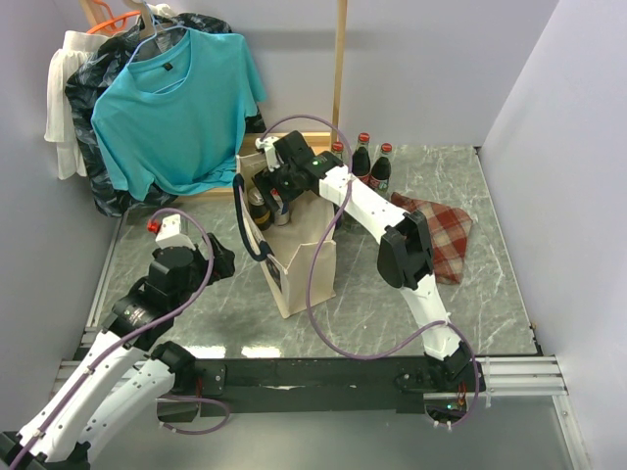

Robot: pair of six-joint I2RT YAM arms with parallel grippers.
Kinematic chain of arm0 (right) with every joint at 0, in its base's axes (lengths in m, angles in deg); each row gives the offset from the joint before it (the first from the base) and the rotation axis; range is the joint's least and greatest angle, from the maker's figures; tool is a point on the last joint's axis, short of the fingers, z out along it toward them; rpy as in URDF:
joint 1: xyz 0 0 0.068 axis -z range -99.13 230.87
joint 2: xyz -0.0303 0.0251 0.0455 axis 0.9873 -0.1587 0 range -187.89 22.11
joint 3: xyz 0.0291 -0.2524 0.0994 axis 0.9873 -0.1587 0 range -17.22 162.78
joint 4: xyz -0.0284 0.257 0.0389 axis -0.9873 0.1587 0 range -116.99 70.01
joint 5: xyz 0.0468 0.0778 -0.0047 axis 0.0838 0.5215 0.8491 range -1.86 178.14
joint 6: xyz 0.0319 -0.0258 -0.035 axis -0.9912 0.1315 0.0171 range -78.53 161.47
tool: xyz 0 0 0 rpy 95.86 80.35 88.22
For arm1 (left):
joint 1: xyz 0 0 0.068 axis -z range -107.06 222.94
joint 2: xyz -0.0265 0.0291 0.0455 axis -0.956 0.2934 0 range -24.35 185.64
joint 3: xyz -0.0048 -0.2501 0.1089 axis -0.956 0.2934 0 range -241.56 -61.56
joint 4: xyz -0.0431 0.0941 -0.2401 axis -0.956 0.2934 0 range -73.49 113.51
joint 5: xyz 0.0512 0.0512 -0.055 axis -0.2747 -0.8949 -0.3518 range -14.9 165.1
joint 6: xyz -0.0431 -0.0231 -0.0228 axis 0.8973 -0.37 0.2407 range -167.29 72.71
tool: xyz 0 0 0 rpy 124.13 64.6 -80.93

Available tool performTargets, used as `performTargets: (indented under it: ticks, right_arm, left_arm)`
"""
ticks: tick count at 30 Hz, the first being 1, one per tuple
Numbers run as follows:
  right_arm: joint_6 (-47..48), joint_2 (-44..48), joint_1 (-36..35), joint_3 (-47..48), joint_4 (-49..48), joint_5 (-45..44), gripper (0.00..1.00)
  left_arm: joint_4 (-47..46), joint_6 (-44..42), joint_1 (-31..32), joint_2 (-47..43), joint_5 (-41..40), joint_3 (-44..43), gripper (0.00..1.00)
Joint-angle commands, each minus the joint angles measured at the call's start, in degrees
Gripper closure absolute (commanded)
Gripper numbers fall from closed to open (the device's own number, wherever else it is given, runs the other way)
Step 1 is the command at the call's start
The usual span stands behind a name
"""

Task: Take the beverage out of the canvas bag
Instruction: Take out the drink from the canvas bag.

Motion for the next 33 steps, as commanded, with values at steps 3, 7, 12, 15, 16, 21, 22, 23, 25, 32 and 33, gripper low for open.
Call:
performTargets:
  ticks: [3, 7, 12, 15, 16, 21, 22, 23, 25, 32, 33]
  right_arm:
    - [-0.10, -1.85, 0.52, 2.71, -3.24, -1.73, 0.09]
    - [-0.36, -2.47, 0.53, 3.24, -3.15, -2.25, 0.09]
    - [-0.28, -2.56, 0.53, 2.98, -3.77, -2.61, 0.10]
    - [-0.28, -3.17, 0.61, 3.50, -3.33, -2.43, 0.09]
    - [-0.28, -3.17, 0.70, 3.50, -3.33, -2.17, 0.10]
    - [-0.19, -3.70, 0.61, 3.50, -3.42, -1.82, 0.10]
    - [-0.19, -3.87, 0.61, 3.68, -3.33, -1.82, 0.10]
    - [-0.19, -4.14, 0.61, 3.77, -3.24, -1.82, 0.09]
    - [-0.28, -4.31, 0.70, 3.86, -3.15, -2.08, 0.10]
    - [-0.01, -3.70, 0.88, 3.51, -2.54, -1.55, 0.25]
    - [0.07, -3.61, 0.79, 3.33, -2.19, -1.46, 0.28]
  left_arm:
    - [-0.40, 0.28, 0.30, 0.10, -1.31, -2.30, 0.04]
    - [-0.40, 0.28, 0.30, 0.27, -1.22, -2.30, 0.04]
    - [-0.49, 0.19, 0.30, 0.62, -1.13, -2.39, 0.04]
    - [-0.40, 0.19, 0.30, 0.62, -1.22, -2.48, 0.04]
    - [-0.40, 0.19, 0.30, 0.62, -1.22, -2.39, 0.04]
    - [-0.40, 0.28, 0.30, 0.54, -1.31, -2.48, 0.04]
    - [-0.40, 0.28, 0.30, 0.62, -1.31, -2.39, 0.04]
    - [-0.49, 0.28, 0.30, 0.62, -1.31, -2.39, 0.04]
    - [-0.40, 0.19, 0.39, 0.89, -1.22, -2.48, 0.04]
    - [-0.32, 0.19, 0.39, 1.24, -1.13, -2.48, 0.04]
    - [-0.32, 0.19, 0.39, 1.15, -1.13, -2.48, 0.04]
